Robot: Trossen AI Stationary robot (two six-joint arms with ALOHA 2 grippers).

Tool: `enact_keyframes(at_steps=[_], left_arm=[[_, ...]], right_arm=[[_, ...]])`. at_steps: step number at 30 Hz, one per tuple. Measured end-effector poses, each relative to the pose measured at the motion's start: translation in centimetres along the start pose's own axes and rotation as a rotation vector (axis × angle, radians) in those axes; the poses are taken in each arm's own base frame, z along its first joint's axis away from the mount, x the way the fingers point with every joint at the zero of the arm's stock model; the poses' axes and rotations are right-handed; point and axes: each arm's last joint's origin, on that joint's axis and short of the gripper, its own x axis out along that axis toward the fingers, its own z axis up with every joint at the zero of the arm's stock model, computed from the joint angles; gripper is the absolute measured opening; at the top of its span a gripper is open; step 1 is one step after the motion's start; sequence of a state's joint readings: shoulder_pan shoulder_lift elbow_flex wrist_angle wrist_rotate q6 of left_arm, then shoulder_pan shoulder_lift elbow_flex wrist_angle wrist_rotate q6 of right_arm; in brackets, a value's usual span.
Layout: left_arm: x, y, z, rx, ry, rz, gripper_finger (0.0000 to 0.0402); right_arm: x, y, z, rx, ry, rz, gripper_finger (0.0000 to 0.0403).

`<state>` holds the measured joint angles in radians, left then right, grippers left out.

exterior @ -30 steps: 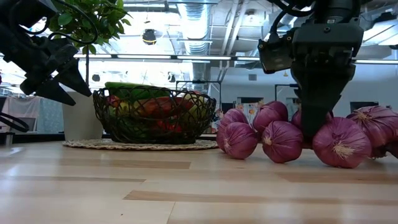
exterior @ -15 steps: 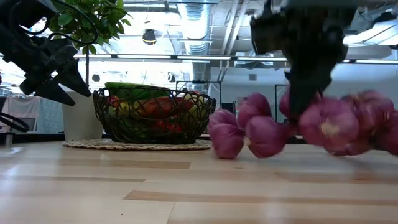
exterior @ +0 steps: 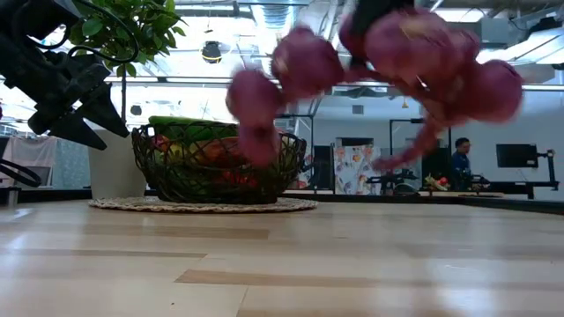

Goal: Build produce basket
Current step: Put the purple garlic into the wire basket

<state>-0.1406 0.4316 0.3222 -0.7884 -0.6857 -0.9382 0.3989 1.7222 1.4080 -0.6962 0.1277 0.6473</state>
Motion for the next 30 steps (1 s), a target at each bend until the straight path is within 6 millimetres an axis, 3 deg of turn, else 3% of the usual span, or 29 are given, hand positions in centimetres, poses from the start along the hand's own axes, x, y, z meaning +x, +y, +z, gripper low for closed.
enact_keyframes(at_steps=[5, 10, 21, 26, 30], left_arm=[[0.0, 0.0, 0.0, 0.000, 0.000, 0.000, 0.0368], [0.0, 0.0, 0.0, 0.000, 0.000, 0.001, 0.0368], [0.0, 0.0, 0.0, 0.000, -0.005, 0.004, 0.0368], [0.0, 0.0, 0.0, 0.000, -0.006, 0.005, 0.0368], [0.0, 0.0, 0.0, 0.000, -0.006, 0.005, 0.0368]], right_arm=[[-2.4, 0.1, 3.0, -0.077, -0.091, 0.018, 0.0170], [-4.7, -1.2, 6.4, -0.148, -0.229, -0.051, 0.0176], [-6.5, -10.2, 13.5, -0.060, -0.531, -0.203, 0.0179], [-7.2, -14.0, 15.1, 0.063, -0.607, -0.207, 0.0182], [-6.8, -15.0, 15.5, 0.106, -0.616, -0.216, 0.0180]])
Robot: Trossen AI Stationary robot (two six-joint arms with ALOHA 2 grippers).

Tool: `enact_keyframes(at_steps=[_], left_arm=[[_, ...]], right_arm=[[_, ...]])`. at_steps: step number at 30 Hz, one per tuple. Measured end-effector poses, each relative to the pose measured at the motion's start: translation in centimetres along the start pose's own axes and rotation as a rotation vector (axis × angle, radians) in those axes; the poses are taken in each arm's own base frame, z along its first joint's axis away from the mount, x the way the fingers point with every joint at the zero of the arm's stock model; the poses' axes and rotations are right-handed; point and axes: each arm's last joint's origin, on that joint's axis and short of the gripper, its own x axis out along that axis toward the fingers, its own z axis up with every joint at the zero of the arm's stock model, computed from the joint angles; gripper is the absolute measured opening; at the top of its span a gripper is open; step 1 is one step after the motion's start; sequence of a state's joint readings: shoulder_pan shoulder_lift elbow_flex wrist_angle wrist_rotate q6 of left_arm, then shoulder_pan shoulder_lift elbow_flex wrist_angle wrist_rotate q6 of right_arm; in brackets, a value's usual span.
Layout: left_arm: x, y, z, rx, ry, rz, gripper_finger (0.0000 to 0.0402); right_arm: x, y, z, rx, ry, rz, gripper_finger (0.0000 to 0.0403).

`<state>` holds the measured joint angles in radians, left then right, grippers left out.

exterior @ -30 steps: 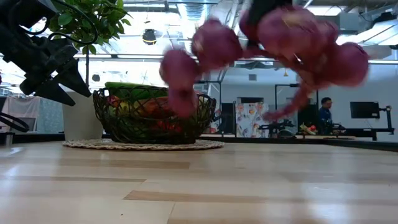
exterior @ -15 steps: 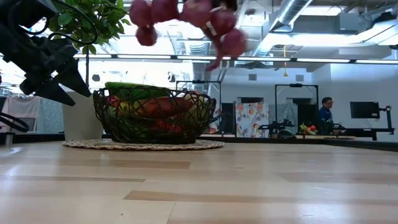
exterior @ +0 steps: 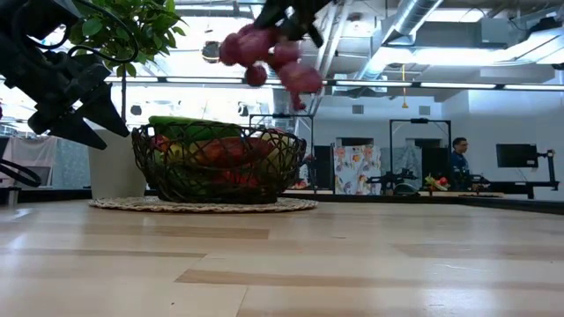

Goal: Build produce basket
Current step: Put the purple garlic into the wire basket

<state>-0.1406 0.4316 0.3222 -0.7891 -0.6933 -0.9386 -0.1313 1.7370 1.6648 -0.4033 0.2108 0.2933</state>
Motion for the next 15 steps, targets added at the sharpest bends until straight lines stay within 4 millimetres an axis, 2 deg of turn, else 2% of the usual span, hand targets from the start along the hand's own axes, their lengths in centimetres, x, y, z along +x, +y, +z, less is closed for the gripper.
enact_keyframes(at_steps=[3, 10, 15], left_arm=[[0.0, 0.0, 0.0, 0.000, 0.000, 0.000, 0.0368], [0.0, 0.0, 0.0, -0.006, 0.003, 0.001, 0.0368], [0.0, 0.0, -0.1, -0.004, 0.016, -0.004, 0.0368]], right_arm=[[1.8, 0.1, -1.2, 0.012, 0.046, -0.005, 0.0183], [7.8, -0.1, -3.7, 0.014, 0.069, -0.033, 0.0195], [9.2, -0.4, -3.2, 0.018, 0.091, -0.036, 0.0202]])
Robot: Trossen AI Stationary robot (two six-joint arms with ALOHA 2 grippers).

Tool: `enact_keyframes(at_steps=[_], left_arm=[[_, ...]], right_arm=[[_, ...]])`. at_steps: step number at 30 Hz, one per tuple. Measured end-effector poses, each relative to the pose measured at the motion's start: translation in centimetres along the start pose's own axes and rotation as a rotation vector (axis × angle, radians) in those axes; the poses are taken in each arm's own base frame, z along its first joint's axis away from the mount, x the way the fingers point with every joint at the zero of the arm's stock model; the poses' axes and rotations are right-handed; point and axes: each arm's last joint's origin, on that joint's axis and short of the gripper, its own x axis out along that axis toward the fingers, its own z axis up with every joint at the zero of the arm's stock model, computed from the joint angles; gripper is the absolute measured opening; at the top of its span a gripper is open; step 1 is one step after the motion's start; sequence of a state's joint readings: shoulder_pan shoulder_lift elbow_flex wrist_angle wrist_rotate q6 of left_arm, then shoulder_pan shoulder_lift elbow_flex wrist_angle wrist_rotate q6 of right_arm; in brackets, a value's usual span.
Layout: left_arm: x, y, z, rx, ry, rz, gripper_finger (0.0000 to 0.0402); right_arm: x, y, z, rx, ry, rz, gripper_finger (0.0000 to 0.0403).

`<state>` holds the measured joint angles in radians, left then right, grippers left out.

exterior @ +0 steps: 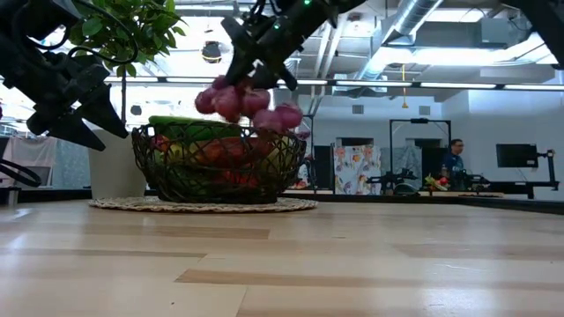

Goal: Build produce basket
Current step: Put the purple garlic into the wire basket, then return to Home Position

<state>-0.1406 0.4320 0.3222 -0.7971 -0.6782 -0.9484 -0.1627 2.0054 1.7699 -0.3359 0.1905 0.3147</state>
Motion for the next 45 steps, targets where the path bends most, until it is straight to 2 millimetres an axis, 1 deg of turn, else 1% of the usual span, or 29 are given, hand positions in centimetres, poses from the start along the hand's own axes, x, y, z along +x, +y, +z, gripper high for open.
enact_keyframes(at_steps=[3, 5, 8, 11, 13, 16, 18, 20, 22, 25, 26, 29, 32, 33, 35, 37, 38, 40, 41, 43, 45], left_arm=[[0.0, 0.0, 0.0, 0.000, 0.000, 0.000, 0.0368], [0.0, 0.0, 0.0, 0.000, -0.001, 0.000, 0.0368], [0.0, 0.0, 0.0, -0.001, -0.001, 0.000, 0.0368], [0.0, 0.0, 0.0, -0.003, -0.001, 0.000, 0.0368], [0.0, 0.0, 0.0, -0.004, -0.002, 0.000, 0.0368], [0.0, 0.0, 0.0, -0.014, -0.003, 0.000, 0.0368], [0.0, 0.0, 0.1, -0.033, -0.017, 0.009, 0.0368], [0.0, 0.0, 0.1, -0.044, -0.031, 0.018, 0.0368], [0.0, 0.1, 0.1, -0.052, -0.038, 0.022, 0.0368], [0.0, 0.0, 0.1, -0.048, -0.035, 0.020, 0.0368], [0.0, 0.0, 0.1, -0.042, -0.033, 0.019, 0.0368], [0.0, 0.0, 0.1, -0.040, -0.029, 0.017, 0.0368], [0.0, 0.0, 0.1, -0.052, -0.016, 0.008, 0.0368], [0.0, 0.0, 0.0, -0.050, -0.011, 0.005, 0.0368], [0.0, 0.0, 0.1, -0.020, -0.016, 0.006, 0.0368], [-0.2, -0.1, 0.4, 0.000, -0.033, 0.005, 0.0368], [-0.4, -0.1, 0.7, -0.002, -0.051, 0.002, 0.0368], [-0.8, -0.2, 1.2, -0.006, -0.095, -0.008, 0.0368], [-1.1, -0.2, 1.5, -0.003, -0.125, -0.023, 0.0368], [-1.7, -0.4, 2.2, 0.013, -0.180, -0.082, 0.0368], [-2.3, -0.7, 2.7, 0.054, -0.216, -0.178, 0.0368]], right_arm=[[0.7, 0.2, -0.2, -0.007, 0.025, 0.002, 0.0224], [0.7, 0.3, -0.3, -0.014, 0.047, 0.000, 0.0245], [0.5, 0.3, 0.1, -0.008, 0.028, 0.004, 0.0271], [0.3, 0.2, 0.1, -0.010, 0.040, -0.001, 0.0284], [0.2, 0.4, 0.3, -0.006, 0.016, 0.009, 0.0286], [-0.9, 0.5, 1.2, -0.021, 0.009, 0.013, 0.0286], [-2.0, 0.8, 2.5, -0.052, -0.020, 0.024, 0.0286], [-4.5, 1.1, 3.8, -0.092, -0.018, 0.028, 0.0286], [-7.5, 1.5, 5.7, -0.128, -0.072, 0.049, 0.0286], [-13.1, 1.7, 7.4, -0.172, -0.082, 0.069, 0.0286], [-15.0, 1.6, 7.7, -0.186, -0.072, 0.074, 0.0286], [-20.9, 1.0, 7.7, -0.256, -0.014, 0.079, 0.0286], [-26.6, 0.0, 7.2, -0.245, -0.002, 0.095, 0.0286], [-28.1, -0.3, 7.0, -0.241, -0.009, 0.096, 0.0286], [-31.0, -1.0, 6.3, -0.242, -0.035, 0.083, 0.0286], [-33.7, -1.7, 5.0, -0.227, -0.069, 0.062, 0.0286], [-34.8, -2.0, 4.4, -0.214, -0.091, 0.049, 0.0286], [-36.5, -2.9, 2.3, -0.187, -0.115, 0.020, 0.0286], [-37.0, -3.3, 1.2, -0.168, -0.131, 0.012, 0.0286], [-37.3, -3.9, -1.2, -0.121, -0.174, 0.013, 0.0286], [-36.8, -4.5, -4.0, -0.077, -0.213, 0.027, 0.0286]])
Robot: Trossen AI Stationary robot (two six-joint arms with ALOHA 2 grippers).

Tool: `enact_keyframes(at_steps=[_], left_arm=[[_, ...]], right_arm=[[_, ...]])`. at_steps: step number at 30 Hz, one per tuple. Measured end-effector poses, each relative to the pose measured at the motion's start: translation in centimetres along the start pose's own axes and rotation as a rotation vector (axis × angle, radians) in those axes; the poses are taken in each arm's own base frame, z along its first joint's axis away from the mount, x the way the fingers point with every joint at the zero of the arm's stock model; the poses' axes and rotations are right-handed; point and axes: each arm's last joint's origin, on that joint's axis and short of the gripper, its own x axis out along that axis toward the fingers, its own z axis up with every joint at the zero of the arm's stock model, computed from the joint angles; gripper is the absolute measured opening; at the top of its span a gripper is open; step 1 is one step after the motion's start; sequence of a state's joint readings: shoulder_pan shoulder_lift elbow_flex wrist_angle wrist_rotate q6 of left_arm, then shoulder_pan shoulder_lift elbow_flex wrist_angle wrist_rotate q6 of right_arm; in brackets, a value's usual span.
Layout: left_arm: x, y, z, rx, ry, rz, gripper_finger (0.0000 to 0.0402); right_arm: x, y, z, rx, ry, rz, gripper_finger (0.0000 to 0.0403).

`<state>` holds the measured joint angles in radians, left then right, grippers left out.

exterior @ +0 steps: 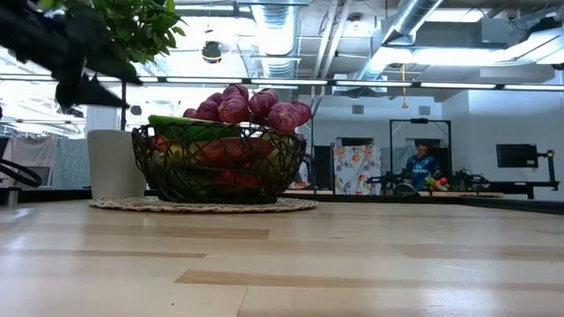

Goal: Build produce basket
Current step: Return to Home Position

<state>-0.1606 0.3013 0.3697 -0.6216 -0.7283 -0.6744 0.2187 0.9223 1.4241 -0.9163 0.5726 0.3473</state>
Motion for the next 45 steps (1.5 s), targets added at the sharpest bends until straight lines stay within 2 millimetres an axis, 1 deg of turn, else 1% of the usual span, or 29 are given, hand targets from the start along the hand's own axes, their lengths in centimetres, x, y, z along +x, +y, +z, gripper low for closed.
enact_keyframes(at_steps=[3, 6, 8, 10, 13, 16, 19, 22, 25, 28, 30, 34, 38, 43, 45], left_arm=[[-0.8, -0.1, 0.7, 0.013, -0.045, -0.143, 0.0368], [-1.7, 0.2, 1.0, 0.028, -0.083, -0.243, 0.0368], [-2.1, 0.4, 0.9, 0.056, -0.107, -0.336, 0.0368], [-2.2, 0.5, 0.4, 0.089, -0.131, -0.432, 0.0368], [-1.8, 0.1, -0.4, 0.113, -0.158, -0.528, 0.0368], [-1.2, -0.6, -1.1, 0.139, -0.176, -0.608, 0.0368], [-0.6, -0.9, -2.4, 0.178, -0.174, -0.700, 0.0368], [-0.1, -1.2, -3.2, 0.194, -0.187, -0.790, 0.0368], [0.5, -1.2, -4.4, 0.210, -0.167, -0.803, 0.0368], [0.5, -1.3, -4.2, 0.212, -0.211, -0.811, 0.0368], [0.4, -1.3, -4.1, 0.228, -0.229, -0.812, 0.0368], [0.6, -1.2, -4.4, 0.257, -0.216, -0.802, 0.0368], [0.7, -1.3, -4.5, 0.257, -0.244, -0.812, 0.0368], [0.7, -1.3, -4.5, 0.272, -0.253, -0.811, 0.0368], [0.7, -1.3, -4.5, 0.278, -0.256, -0.807, 0.0368]], right_arm=[[0.8, -0.5, -4.8, 0.064, -0.049, 0.033, 0.0286], [2.3, -0.6, -9.5, 0.122, -0.111, 0.091, 0.0286], [3.5, -0.6, -12.3, 0.151, -0.165, 0.127, 0.0286], [4.5, -0.6, -14.7, 0.166, -0.222, 0.158, 0.0286], [5.5, -0.6, -17.3, 0.179, -0.323, 0.224, 0.0286], [5.8, -0.8, -19.1, 0.172, -0.401, 0.295, 0.0286], [6.0, -1.3, -20.9, 0.168, -0.428, 0.348, 0.0286], [6.1, -1.8, -22.7, 0.180, -0.457, 0.414, 0.0286], [6.4, -2.2, -24.8, 0.193, -0.478, 0.449, 0.0286], [6.5, -2.2, -25.1, 0.174, -0.446, 0.435, 0.0286], [6.5, -2.3, -25.1, 0.173, -0.454, 0.426, 0.0286], [6.6, -2.4, -25.1, 0.125, -0.459, 0.398, 0.0286], [7.0, -2.6, -25.6, 0.090, -0.415, 0.363, 0.0286], [7.5, -2.9, -26.2, 0.074, -0.350, 0.320, 0.0286], [7.6, -3.0, -26.1, 0.082, -0.350, 0.306, 0.0286]])
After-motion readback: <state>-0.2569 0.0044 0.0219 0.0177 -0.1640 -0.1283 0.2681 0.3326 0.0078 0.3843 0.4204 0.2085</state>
